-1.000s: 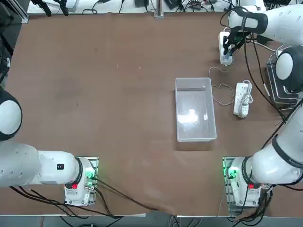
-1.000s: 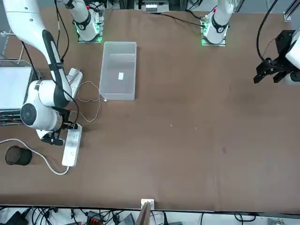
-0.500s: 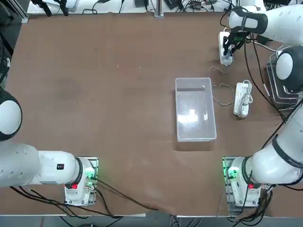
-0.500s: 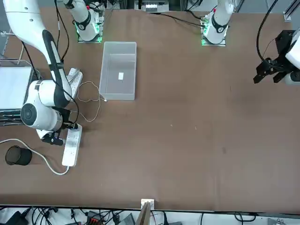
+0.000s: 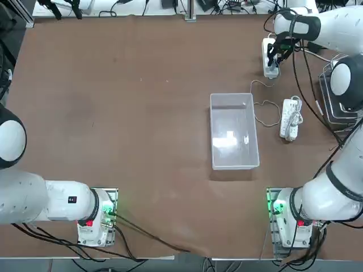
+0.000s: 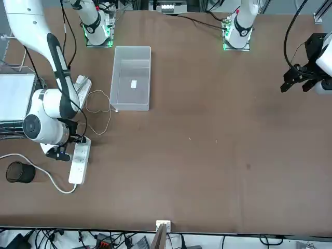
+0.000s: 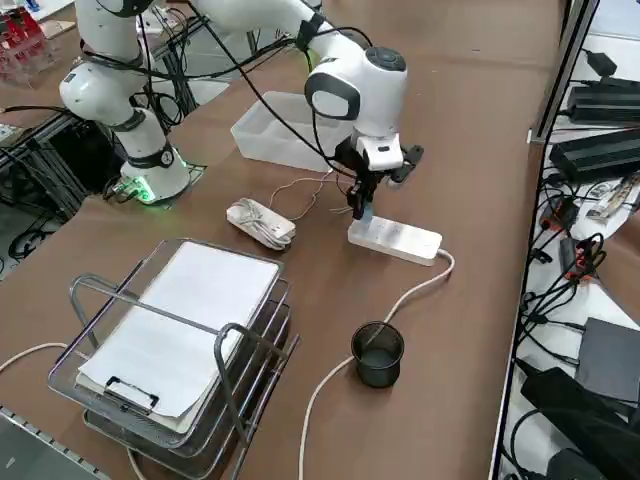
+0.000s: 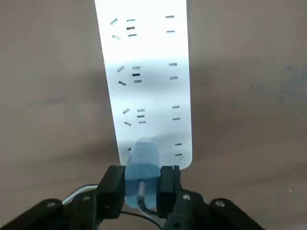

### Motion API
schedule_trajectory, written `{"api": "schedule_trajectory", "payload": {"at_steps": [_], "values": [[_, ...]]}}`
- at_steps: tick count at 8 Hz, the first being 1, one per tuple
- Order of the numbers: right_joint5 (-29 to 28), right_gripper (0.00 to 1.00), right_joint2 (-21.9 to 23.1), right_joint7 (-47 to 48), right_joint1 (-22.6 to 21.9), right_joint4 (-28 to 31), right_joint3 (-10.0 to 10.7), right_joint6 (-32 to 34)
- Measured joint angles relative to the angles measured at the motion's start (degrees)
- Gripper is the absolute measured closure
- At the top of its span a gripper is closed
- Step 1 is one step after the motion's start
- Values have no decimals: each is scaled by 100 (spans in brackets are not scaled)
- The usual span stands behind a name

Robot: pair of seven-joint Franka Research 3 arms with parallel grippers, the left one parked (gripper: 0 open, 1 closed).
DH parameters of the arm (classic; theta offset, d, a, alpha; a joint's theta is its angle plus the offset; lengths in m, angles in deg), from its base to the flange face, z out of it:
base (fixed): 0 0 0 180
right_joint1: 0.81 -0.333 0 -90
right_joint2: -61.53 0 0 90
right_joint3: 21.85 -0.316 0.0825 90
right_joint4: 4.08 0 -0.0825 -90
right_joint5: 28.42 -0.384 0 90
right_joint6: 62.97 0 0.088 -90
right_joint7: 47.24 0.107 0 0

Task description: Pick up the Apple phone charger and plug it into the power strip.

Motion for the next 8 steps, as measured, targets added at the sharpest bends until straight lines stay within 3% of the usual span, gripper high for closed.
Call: {"api": "schedule_trajectory", "payload": {"at_steps": [8], "values": [[0,63,-5,-8,8,225,2,-369]]}}
